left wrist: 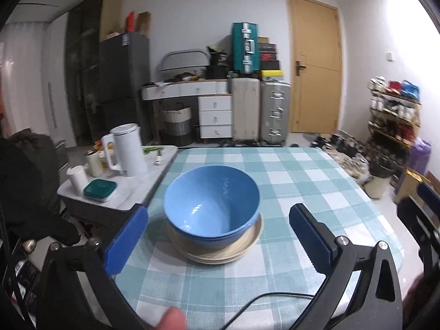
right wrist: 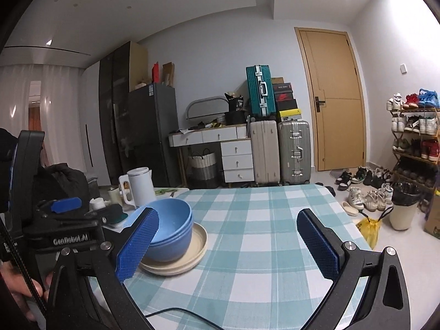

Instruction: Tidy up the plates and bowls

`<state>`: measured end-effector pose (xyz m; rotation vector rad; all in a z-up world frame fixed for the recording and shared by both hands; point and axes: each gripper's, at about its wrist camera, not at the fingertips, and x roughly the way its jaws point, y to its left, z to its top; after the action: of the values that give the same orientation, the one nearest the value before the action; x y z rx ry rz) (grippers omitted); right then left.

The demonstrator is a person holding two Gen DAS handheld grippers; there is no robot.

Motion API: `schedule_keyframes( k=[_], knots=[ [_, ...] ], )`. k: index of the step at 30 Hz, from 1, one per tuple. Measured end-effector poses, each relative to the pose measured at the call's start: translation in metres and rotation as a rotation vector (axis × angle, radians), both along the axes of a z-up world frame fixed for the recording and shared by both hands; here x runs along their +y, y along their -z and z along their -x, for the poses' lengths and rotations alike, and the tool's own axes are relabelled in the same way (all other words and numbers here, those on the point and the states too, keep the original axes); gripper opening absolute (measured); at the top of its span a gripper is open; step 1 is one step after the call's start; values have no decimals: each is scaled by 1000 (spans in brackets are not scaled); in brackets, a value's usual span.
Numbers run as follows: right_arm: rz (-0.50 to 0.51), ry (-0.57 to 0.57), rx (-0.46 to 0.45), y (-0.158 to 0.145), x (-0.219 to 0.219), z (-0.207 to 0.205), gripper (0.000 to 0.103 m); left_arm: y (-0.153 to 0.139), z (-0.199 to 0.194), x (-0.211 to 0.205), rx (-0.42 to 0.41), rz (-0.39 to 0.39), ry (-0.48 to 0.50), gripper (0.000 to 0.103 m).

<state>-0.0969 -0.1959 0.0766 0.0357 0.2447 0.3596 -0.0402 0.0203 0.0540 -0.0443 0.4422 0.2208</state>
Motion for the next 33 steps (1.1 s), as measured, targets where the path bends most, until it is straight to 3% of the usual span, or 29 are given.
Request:
schedule_keyframes(
  k=[3, 12, 19, 33],
  knots=[
    [-9, 1, 16, 4, -2, 0, 102, 2, 3, -2, -3, -20, -19, 103],
    [-13, -8, 65, 13, 2, -3, 102, 18, -3, -8, 101, -25, 17, 103],
    [-18, -18, 103, 24, 5, -7, 102, 22, -1, -12, 105, -9, 46, 103],
    [30, 16, 97, 24, 10, -5, 102, 24, 0, -17, 109, -14, 74, 103]
  ],
)
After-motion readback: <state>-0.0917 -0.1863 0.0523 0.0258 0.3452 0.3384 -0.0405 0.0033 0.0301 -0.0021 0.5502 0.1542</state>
